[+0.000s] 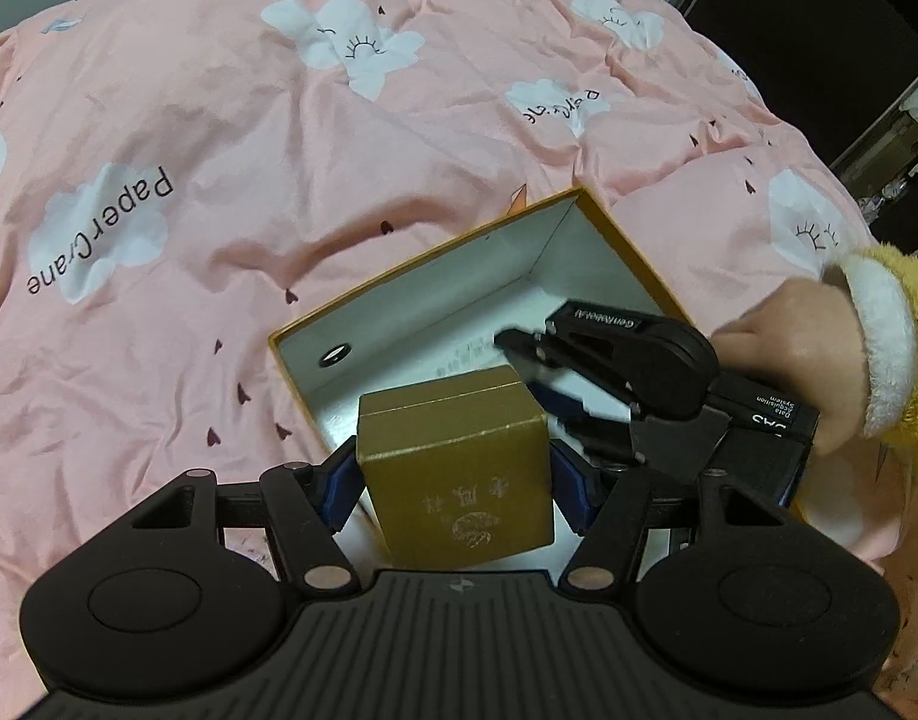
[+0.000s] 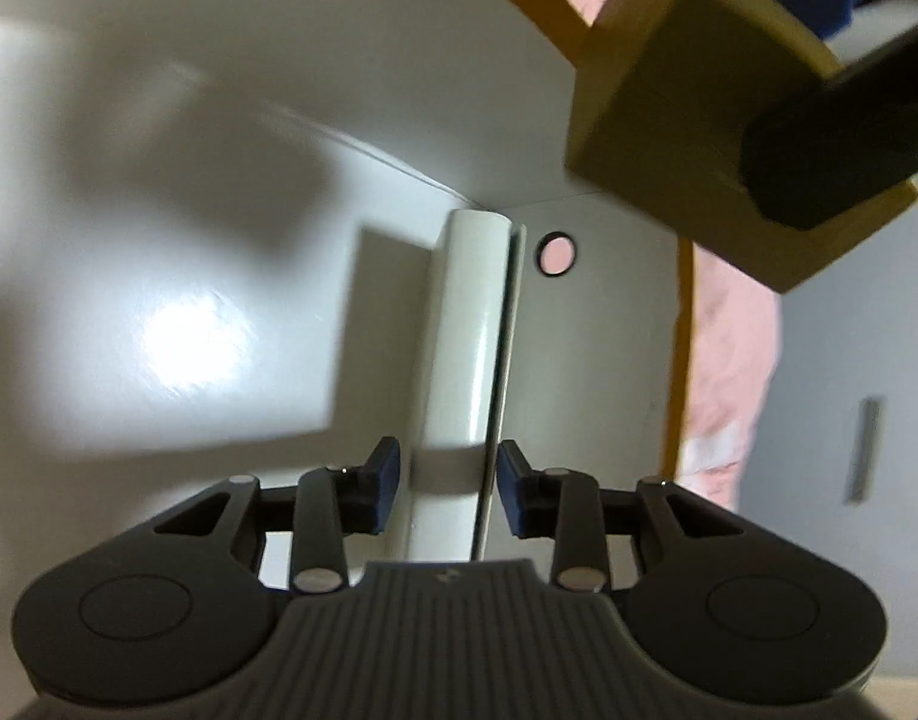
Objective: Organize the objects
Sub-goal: 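Carry the gold cube box with the left gripper while the right lowers the white case into the box, then lower the gold cube box into the box and open the left gripper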
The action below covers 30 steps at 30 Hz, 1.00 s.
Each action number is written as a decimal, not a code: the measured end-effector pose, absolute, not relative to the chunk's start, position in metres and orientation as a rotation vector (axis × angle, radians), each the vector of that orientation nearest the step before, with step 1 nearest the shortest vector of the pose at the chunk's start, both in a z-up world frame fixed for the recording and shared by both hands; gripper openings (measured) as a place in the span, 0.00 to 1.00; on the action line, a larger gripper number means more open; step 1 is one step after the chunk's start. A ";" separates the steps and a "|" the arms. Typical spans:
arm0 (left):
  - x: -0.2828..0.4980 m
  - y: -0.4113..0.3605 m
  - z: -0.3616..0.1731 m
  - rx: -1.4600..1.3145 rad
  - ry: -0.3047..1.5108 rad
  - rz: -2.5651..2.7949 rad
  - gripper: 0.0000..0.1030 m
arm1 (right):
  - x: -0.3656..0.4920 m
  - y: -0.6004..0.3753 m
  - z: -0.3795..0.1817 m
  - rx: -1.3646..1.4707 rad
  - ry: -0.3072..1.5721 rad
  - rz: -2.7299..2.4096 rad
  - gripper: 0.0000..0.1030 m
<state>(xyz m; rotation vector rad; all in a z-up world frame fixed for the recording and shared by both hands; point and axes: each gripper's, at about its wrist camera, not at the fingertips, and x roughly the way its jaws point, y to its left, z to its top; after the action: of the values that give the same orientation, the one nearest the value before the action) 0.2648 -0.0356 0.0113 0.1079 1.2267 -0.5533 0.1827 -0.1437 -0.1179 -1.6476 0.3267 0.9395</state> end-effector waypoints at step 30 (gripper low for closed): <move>0.279 -0.047 -0.011 0.164 1.249 -0.536 0.71 | 0.238 -0.188 -0.074 -1.037 0.850 0.859 0.36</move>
<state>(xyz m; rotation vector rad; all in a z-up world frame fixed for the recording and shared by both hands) 0.2794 -0.0475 -0.0105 0.1644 1.2494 -0.5363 0.2376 -0.1877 -0.0743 -1.0373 0.8505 0.8594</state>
